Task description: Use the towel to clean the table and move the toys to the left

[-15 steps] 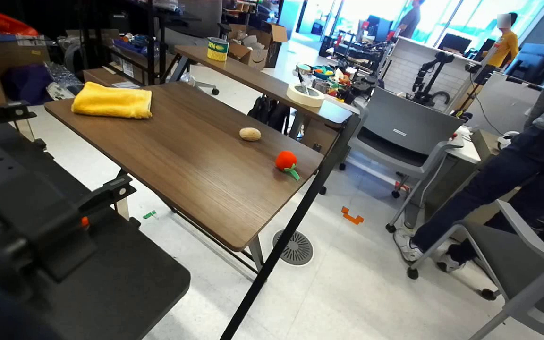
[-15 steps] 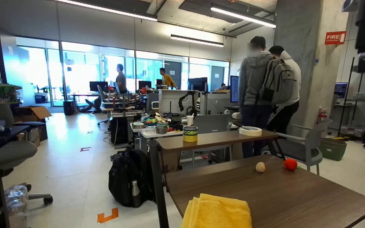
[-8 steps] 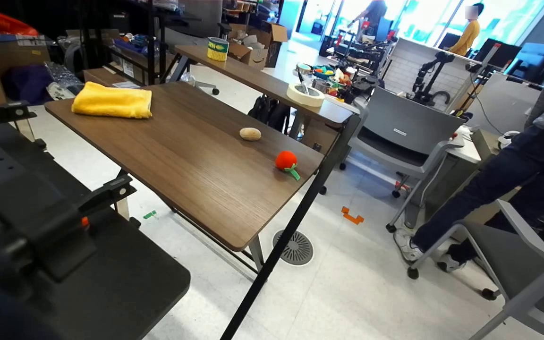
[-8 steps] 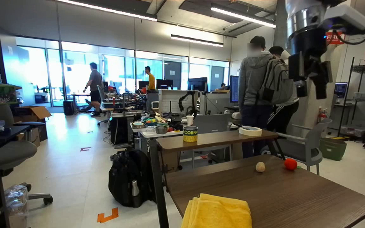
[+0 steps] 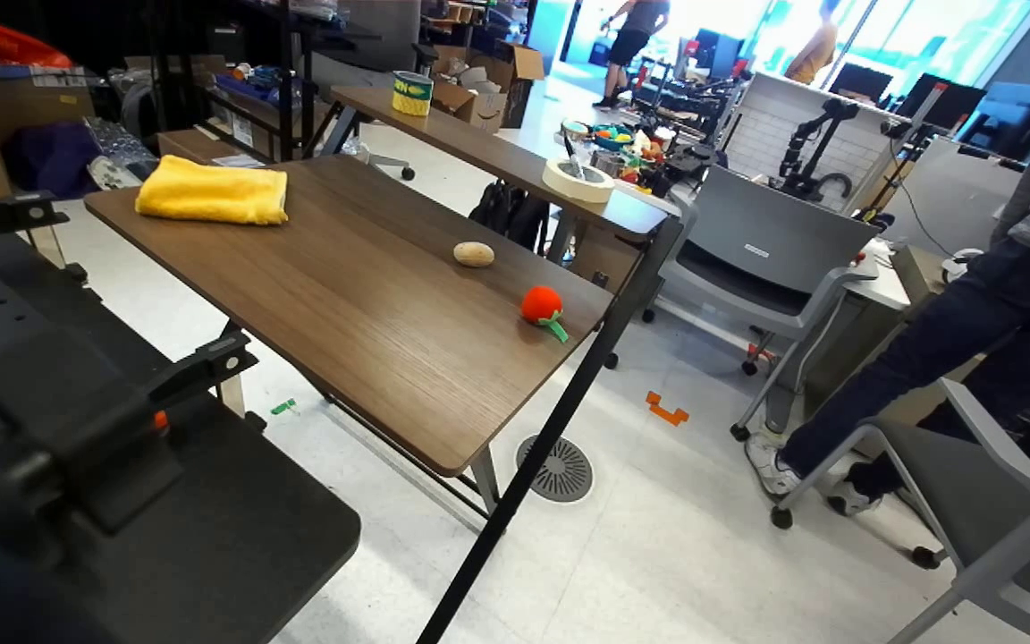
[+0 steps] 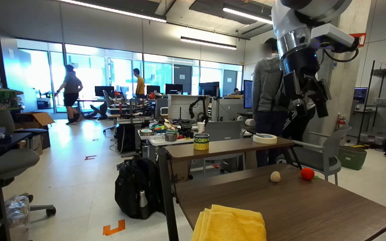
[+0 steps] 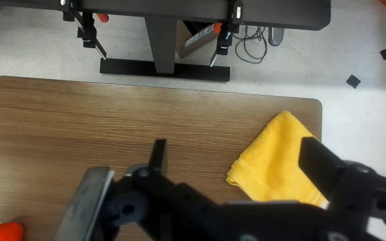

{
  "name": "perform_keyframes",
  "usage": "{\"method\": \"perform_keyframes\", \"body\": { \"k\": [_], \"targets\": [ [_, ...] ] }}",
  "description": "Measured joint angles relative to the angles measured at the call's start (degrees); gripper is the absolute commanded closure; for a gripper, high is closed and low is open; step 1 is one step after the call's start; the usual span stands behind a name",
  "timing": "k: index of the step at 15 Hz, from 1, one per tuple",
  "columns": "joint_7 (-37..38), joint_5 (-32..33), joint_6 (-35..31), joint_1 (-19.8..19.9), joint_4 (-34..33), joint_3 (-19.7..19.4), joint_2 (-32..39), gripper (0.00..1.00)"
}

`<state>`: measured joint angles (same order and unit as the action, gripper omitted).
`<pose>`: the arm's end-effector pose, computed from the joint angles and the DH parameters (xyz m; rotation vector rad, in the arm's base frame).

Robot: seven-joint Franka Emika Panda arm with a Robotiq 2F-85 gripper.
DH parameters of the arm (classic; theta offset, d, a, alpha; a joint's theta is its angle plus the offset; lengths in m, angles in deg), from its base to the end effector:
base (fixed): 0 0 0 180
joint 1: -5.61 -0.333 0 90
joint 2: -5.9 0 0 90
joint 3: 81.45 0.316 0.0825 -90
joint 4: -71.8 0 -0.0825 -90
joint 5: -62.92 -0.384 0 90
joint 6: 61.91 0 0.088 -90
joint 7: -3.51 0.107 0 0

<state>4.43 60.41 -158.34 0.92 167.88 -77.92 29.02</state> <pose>0.6087 0.0889 0.3438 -3.0397 -0.1730 0.6184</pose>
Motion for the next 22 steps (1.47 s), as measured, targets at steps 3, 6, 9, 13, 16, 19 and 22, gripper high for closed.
{"method": "perform_keyframes", "body": {
  "k": [3,6,9,13,16,19,22],
  "targets": [
    [1.78,0.11,-3.92,0.25,1.56,-0.77,0.02,0.00],
    [2.59,0.40,-13.08,0.01,3.74,-1.03,0.79,0.00],
    [3.25,5.34,-21.68,-3.52,5.24,0.28,1.72,0.00],
    [6.56,12.92,-25.30,-12.41,7.88,3.51,2.93,0.00],
    [9.61,19.06,-25.42,-18.86,8.30,4.48,6.64,0.00],
    [10.04,20.16,-26.09,-19.84,8.17,4.34,8.24,0.00],
    [9.84,19.74,-26.09,-19.04,7.97,4.27,8.29,0.00]
  ]
}}
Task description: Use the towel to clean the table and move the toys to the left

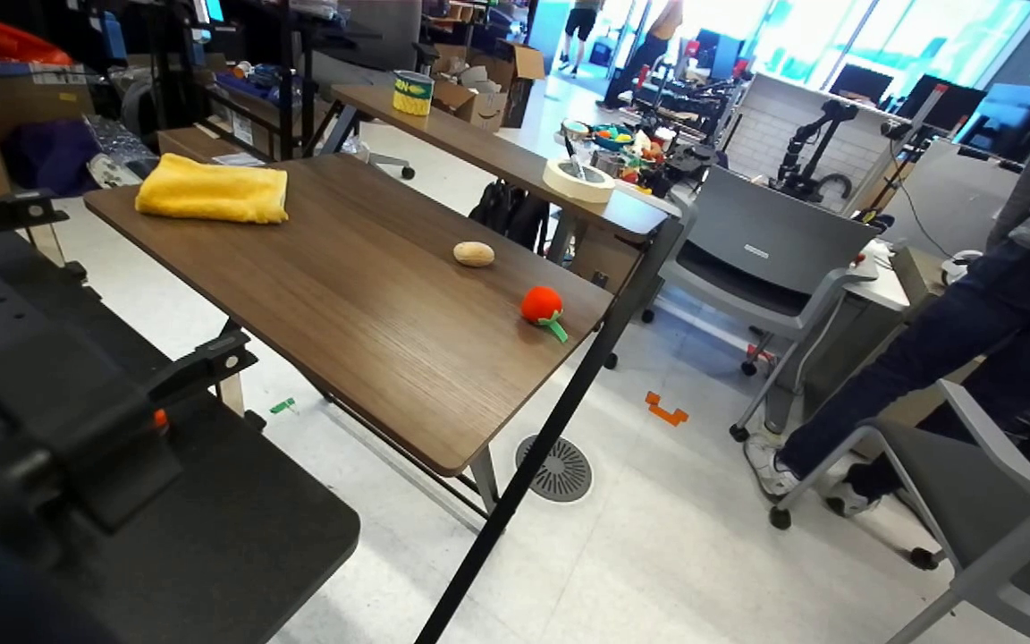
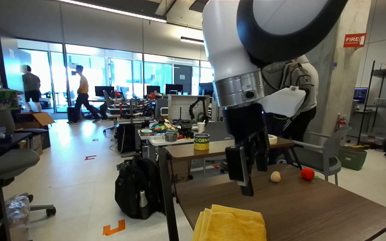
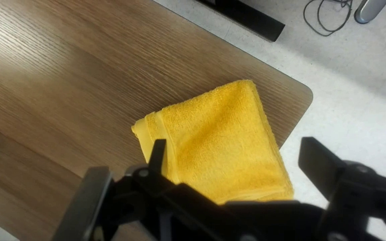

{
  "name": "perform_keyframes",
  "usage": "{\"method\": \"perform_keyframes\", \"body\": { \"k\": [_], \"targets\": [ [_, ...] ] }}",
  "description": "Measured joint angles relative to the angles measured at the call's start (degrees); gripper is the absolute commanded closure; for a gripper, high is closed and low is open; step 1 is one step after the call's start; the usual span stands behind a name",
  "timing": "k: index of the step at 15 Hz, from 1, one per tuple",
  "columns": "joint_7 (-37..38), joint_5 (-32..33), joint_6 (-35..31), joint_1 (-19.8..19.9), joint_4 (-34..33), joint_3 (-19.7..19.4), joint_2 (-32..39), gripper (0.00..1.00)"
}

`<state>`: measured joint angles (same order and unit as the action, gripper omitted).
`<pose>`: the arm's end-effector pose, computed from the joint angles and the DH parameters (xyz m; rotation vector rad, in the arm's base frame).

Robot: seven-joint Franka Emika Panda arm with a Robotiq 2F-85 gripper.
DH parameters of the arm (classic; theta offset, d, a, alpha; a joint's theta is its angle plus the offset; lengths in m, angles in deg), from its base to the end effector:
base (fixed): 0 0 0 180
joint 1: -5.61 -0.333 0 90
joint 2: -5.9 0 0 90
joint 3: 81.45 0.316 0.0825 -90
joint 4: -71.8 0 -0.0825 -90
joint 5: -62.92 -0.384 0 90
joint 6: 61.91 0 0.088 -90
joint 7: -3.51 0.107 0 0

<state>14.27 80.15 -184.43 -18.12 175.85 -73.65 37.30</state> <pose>0.5432 0.3129 0.2233 2.8007 0.7758 -0.2064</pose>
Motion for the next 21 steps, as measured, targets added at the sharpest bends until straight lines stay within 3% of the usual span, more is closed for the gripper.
{"method": "perform_keyframes", "body": {
  "k": [5,9,16,21],
  "targets": [
    [-2.92,-3.67,-5.91,3.90,0.63,0.09,2.30,0.00],
    [-4.56,-4.27,-9.54,6.71,-3.32,-0.55,10.19,0.00],
    [-12.12,-7.52,-9.04,6.77,-17.61,1.70,23.96,0.00],
    [-12.63,-7.53,-8.87,6.61,-19.43,1.72,25.43,0.00]
  ]
}}
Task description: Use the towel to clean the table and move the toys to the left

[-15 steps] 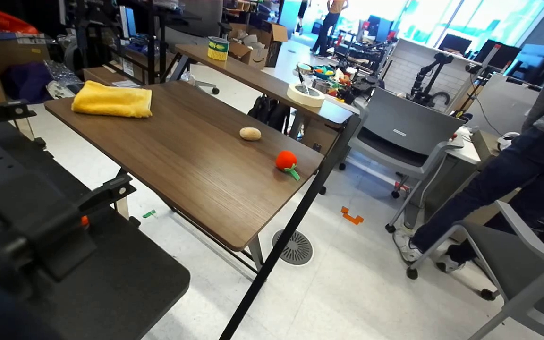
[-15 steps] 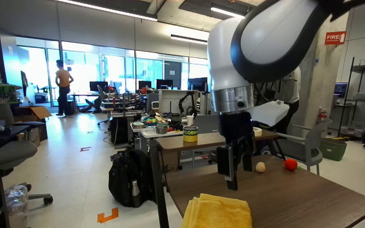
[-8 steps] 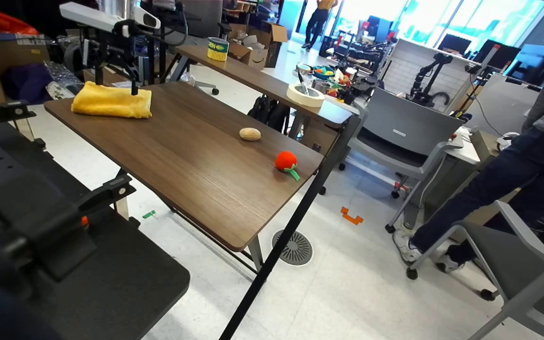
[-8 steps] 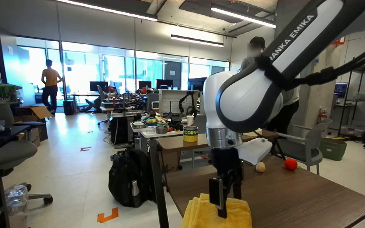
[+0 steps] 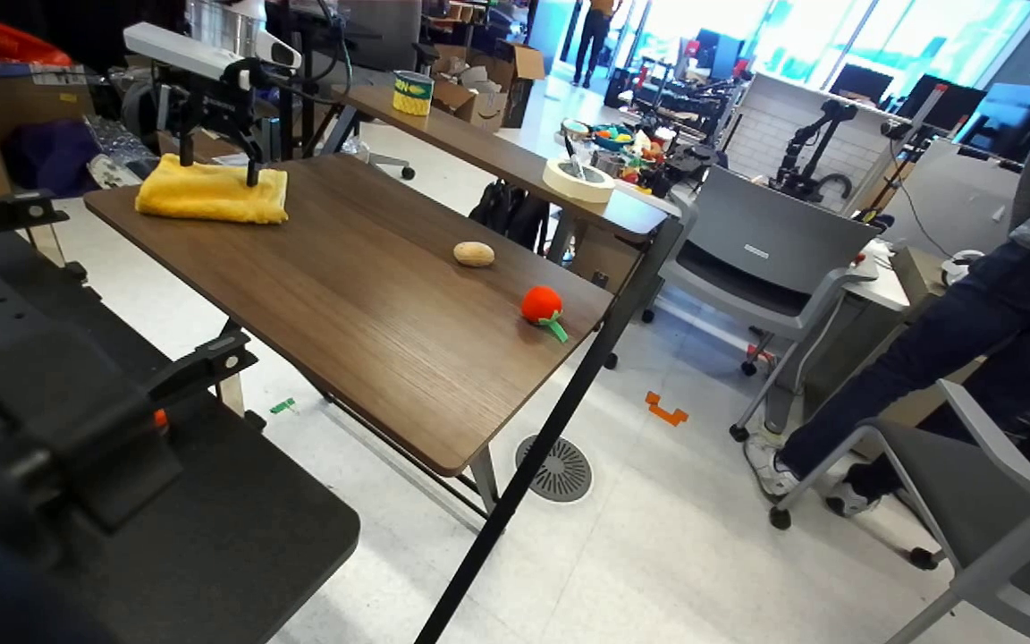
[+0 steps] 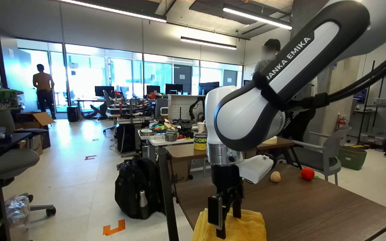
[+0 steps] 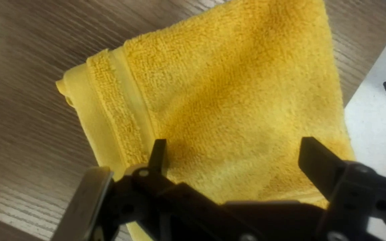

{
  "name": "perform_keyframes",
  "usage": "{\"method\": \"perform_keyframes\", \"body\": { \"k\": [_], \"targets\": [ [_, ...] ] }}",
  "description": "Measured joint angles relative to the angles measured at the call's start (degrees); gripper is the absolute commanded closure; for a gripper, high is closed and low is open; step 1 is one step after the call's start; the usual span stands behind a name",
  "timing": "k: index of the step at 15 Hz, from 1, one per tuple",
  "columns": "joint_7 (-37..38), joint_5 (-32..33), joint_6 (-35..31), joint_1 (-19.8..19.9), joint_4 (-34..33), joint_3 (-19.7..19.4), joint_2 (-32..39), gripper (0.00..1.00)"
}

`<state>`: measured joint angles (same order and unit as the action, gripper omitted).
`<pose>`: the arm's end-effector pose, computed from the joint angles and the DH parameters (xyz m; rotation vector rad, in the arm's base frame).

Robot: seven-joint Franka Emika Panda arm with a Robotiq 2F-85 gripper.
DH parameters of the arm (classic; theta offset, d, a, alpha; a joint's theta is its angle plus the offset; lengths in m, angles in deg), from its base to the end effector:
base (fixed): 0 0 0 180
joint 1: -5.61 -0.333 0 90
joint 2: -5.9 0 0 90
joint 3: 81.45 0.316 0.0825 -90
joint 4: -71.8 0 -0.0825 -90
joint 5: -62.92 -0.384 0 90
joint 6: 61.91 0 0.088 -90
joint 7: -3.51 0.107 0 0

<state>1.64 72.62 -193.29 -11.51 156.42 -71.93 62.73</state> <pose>0.6196 0.2900 0.0737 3.0034 0.8588 -0.2521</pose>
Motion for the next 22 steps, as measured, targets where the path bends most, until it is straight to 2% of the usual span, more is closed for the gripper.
{"method": "perform_keyframes", "body": {
  "k": [7,10,15,19,22],
  "targets": [
    [5.58,0.05,-0.46,-1.58,4.49,-5.10,0.98,0.00],
    [8.76,-2.02,-2.71,1.41,6.61,-7.13,0.68,0.00],
    [8.85,-7.03,-7.59,10.02,9.51,-7.49,-0.58,0.00],
    [8.10,-7.05,-9.03,9.98,11.94,-6.47,-2.06,0.00],
    [8.91,-7.05,-8.88,9.51,11.40,-6.87,-1.98,0.00]
  ]
}}
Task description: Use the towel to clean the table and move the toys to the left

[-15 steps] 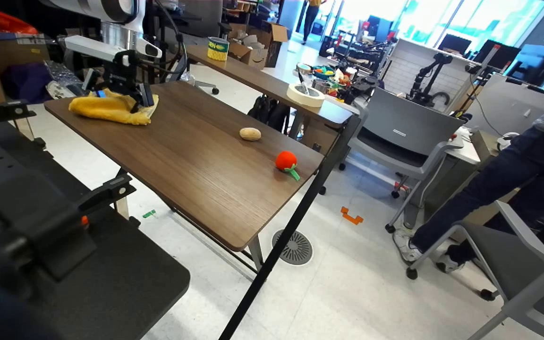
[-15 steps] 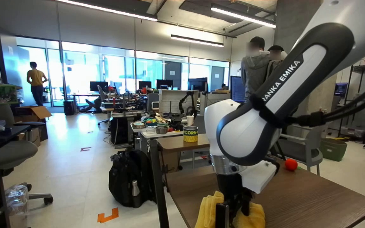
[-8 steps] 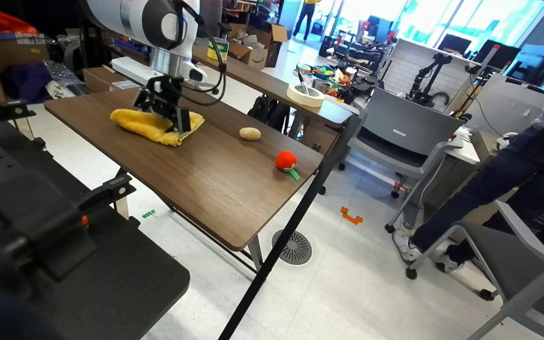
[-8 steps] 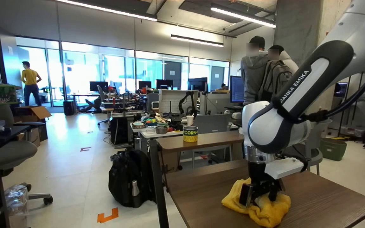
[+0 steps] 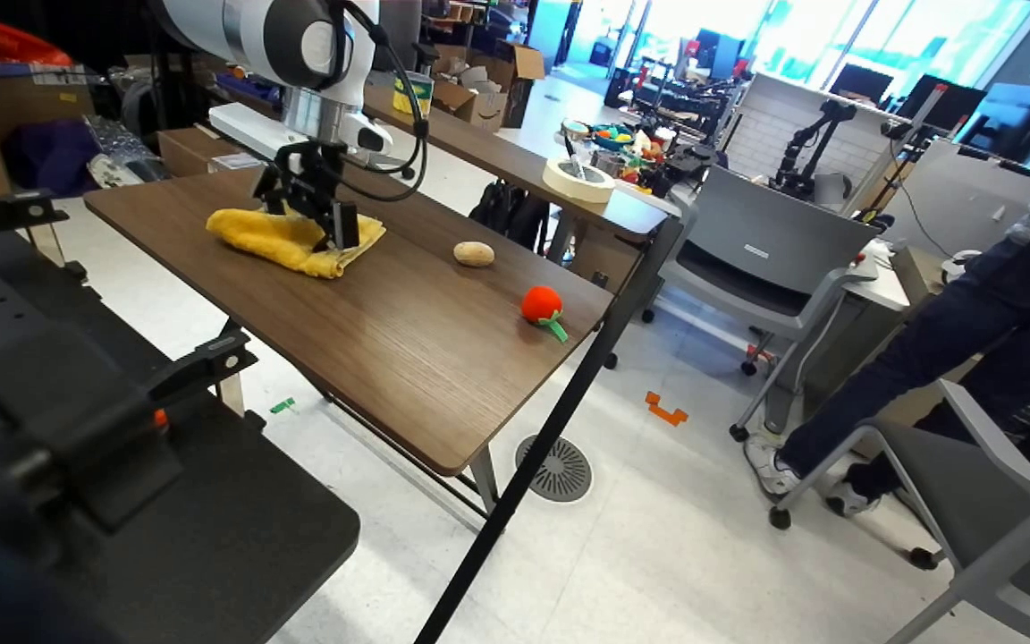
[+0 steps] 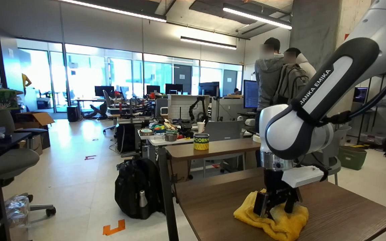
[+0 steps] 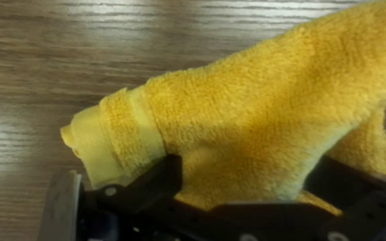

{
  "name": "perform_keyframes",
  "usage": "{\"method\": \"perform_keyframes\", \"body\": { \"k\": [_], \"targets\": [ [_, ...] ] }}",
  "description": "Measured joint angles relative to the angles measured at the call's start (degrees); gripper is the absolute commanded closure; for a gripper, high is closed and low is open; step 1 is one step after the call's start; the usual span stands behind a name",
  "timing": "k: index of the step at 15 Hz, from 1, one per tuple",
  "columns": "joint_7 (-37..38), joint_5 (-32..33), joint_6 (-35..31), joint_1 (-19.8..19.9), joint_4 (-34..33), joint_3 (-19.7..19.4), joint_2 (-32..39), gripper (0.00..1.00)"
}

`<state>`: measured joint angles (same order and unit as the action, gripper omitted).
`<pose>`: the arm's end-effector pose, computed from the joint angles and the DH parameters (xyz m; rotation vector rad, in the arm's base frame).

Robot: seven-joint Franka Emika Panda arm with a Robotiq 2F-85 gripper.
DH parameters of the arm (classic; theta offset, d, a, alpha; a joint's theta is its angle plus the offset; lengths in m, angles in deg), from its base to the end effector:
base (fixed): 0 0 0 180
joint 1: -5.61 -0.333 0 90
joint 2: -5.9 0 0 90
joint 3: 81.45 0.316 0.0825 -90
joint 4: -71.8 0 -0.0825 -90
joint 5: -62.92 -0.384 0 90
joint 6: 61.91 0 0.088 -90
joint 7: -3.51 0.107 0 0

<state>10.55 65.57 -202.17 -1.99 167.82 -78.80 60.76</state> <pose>0.6220 0.1114 0.0313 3.1115 0.1217 -0.2870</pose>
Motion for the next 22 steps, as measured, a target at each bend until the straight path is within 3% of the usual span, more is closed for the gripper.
{"method": "perform_keyframes", "body": {
  "k": [4,7,11,16,20,22],
  "targets": [
    [3.03,-2.19,5.59,1.22,-7.84,-1.81,3.15,0.00],
    [4.12,-6.03,11.15,5.38,-16.43,-2.76,7.28,0.00],
    [4.08,-10.93,22.21,10.16,-27.52,-0.95,12.42,0.00],
    [7.84,-11.63,24.03,5.92,-37.34,0.96,16.78,0.00],
    [13.18,-10.67,24.03,0.39,-43.08,-0.54,18.98,0.00],
    [14.16,-10.63,24.22,-0.37,-44.96,-1.27,20.13,0.00]
  ]
}}
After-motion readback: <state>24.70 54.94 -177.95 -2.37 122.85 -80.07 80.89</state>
